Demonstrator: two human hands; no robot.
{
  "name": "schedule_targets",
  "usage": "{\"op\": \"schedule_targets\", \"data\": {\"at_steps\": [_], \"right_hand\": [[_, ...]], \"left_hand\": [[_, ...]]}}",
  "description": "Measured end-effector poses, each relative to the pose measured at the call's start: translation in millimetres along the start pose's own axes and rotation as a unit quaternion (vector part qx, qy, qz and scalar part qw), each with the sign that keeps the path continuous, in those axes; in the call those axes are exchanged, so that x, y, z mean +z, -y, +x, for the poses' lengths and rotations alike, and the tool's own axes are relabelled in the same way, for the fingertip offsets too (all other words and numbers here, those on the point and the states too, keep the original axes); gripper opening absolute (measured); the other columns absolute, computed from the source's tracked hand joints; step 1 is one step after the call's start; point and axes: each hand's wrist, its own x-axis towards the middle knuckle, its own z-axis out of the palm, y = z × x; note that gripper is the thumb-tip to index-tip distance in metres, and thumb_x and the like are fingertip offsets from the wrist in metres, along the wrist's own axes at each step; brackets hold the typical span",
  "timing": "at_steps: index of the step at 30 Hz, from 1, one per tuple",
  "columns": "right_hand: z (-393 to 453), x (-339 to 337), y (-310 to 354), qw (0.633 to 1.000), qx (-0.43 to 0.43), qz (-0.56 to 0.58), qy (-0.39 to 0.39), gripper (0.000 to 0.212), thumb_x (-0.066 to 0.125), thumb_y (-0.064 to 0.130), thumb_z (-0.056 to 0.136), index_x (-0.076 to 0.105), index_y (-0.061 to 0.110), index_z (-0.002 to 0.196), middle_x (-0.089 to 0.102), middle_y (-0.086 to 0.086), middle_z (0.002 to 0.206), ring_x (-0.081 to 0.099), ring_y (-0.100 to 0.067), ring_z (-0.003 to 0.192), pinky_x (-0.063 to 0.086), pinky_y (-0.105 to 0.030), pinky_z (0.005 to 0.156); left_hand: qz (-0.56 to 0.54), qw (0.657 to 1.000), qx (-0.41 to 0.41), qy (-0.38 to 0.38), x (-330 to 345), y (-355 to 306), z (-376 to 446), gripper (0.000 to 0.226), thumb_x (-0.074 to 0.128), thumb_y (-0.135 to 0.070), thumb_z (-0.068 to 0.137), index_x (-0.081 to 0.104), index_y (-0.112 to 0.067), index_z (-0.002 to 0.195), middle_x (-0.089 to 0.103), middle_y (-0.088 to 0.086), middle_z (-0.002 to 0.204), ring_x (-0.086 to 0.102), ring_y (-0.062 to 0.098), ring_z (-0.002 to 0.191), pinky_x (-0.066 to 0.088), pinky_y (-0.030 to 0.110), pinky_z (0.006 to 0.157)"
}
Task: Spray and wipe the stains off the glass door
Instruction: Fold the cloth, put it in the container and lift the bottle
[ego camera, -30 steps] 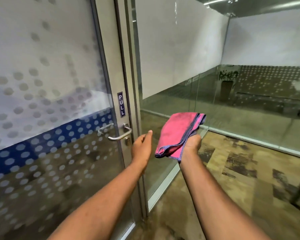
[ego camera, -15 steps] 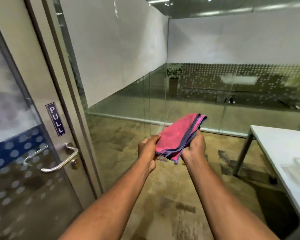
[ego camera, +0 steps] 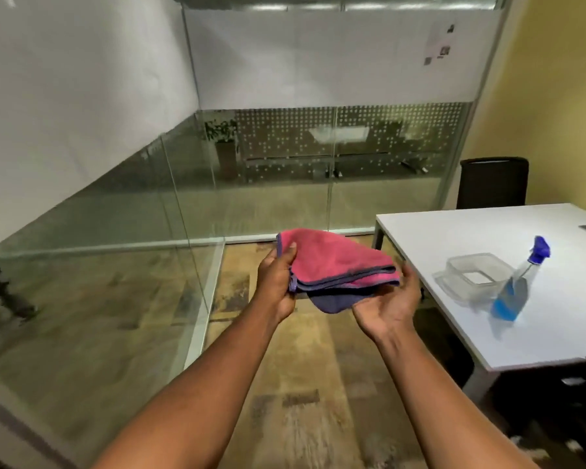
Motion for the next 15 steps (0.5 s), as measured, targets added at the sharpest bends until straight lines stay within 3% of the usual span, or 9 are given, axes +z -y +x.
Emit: {"op": "schedule_targets", "data": {"at_steps": [2,4,9,12,15], "right_hand": [[17.3,-14.5,22.8,0.999,0.031,-0.032,-0.017,0.068,0.041,0.068,0.091,0.076,0.010,0.099,0.074,-0.017,0.105,0.072,-0.031,0.095,0.048,-0.044,0.100],[37.0,-26.4,45.4,0.994,0.069,-0.084,-0.012,0.075,0.044,0.072,0.087,0.068,0.007,0.115,0.070,-0.020,0.118,0.069,-0.034,0.105,0.044,-0.050,0.107],[98.7,-54.1,101.5,0.972,0.055,-0.230,-0.013,0.048,0.069,0.032,0.086,0.065,0.002,0.124,0.069,-0.016,0.115,0.068,-0.029,0.096,0.043,-0.051,0.104],[128.9,-68.1,131.6,0.963,0.044,-0.263,-0.035,0.043,0.071,0.013,0.082,0.064,-0.004,0.121,0.066,-0.026,0.121,0.063,-0.039,0.111,0.040,-0.061,0.108],[145.9,-78.7,158.7,0.973,0.067,-0.216,-0.046,0.027,0.061,0.007,0.083,0.066,-0.001,0.109,0.068,-0.020,0.110,0.064,-0.035,0.100,0.051,-0.052,0.098]], "left_hand": [[0.037,0.999,-0.015,0.026,17.4,10.3,20.5,0.023,0.055,-0.015,0.102,0.061,-0.015,0.125,0.072,0.005,0.096,0.070,0.012,0.068,0.055,0.023,0.055],[0.075,0.996,-0.021,0.044,35.5,22.5,42.9,0.022,0.050,-0.016,0.105,0.060,-0.018,0.124,0.072,0.005,0.100,0.069,0.013,0.072,0.055,0.025,0.060],[0.192,0.977,-0.012,0.087,82.2,52.8,96.8,0.027,0.039,-0.021,0.109,0.053,-0.020,0.132,0.068,0.008,0.123,0.066,0.022,0.103,0.056,0.038,0.087],[0.194,0.975,-0.011,0.110,106.6,67.2,121.3,0.032,0.039,-0.024,0.109,0.051,-0.019,0.139,0.066,0.007,0.130,0.066,0.019,0.106,0.055,0.036,0.089],[0.148,0.974,-0.102,0.139,124.2,77.7,137.8,0.044,0.039,-0.050,0.104,0.060,-0.024,0.132,0.073,-0.003,0.118,0.070,0.011,0.095,0.058,0.026,0.073]]}}
